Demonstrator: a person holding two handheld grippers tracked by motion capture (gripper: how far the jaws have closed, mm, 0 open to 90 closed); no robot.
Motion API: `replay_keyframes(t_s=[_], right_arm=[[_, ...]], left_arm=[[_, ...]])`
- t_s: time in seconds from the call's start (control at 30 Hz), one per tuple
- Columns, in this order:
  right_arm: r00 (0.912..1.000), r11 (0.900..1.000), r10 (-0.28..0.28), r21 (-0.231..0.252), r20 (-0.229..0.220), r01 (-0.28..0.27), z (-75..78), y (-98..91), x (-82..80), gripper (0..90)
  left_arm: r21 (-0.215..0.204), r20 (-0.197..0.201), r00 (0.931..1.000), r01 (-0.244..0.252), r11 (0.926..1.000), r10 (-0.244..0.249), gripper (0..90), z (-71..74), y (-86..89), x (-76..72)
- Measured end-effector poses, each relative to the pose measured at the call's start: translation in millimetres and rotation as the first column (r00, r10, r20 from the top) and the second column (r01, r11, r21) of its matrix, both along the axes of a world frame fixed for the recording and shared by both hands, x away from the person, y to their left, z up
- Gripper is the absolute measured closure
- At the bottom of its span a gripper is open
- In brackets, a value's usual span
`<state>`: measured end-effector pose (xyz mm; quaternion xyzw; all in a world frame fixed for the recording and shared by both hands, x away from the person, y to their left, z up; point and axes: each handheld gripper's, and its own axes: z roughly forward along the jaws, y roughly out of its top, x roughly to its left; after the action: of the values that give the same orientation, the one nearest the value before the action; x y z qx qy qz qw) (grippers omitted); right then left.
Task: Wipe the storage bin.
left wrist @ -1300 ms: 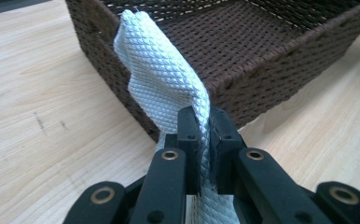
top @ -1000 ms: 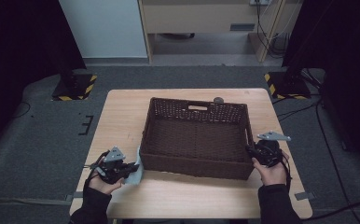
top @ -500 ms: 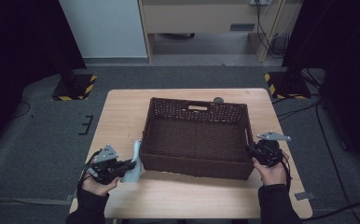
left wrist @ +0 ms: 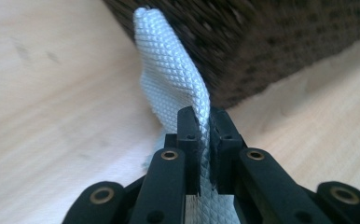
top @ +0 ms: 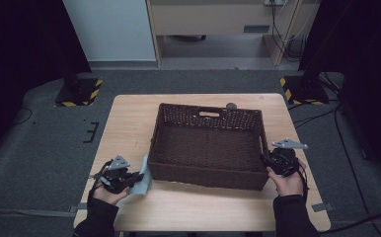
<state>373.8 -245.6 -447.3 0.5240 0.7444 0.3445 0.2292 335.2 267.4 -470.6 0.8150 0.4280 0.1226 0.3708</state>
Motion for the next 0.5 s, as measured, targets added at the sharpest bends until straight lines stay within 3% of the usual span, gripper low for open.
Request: replay_keyframes(t_s=[0.13,0.23,0.4,0.5], right_arm=[[1.0000,1.0000,0.000,0.003,0.000,0.000,-0.2,-0.2,0.0,68.6],[1.0000,1.0000,0.002,0.000,-0.001,-0.002,0.1,-0.2,0.0,68.6],[1.0000,1.0000,-0.001,0.000,0.001,0.001,-0.2,0.1,-0.1,68.6],[1.0000,1.0000,-0.001,-0.001,0.000,0.001,0.0,0.1,0.1,68.6]], left_arm=[[0.012,0.049,0.9944,-0.094,0.9955,0.093,83.7,9.4,16.5,0.3],[0.027,0.067,0.9842,-0.166,0.9858,0.164,83.6,10.6,29.8,2.5],[0.051,0.047,0.9636,-0.265,0.9628,0.263,83.6,1.4,50.6,8.3],[0.070,0.024,0.9544,-0.298,0.9518,0.297,83.5,-6.3,57.5,12.2]])
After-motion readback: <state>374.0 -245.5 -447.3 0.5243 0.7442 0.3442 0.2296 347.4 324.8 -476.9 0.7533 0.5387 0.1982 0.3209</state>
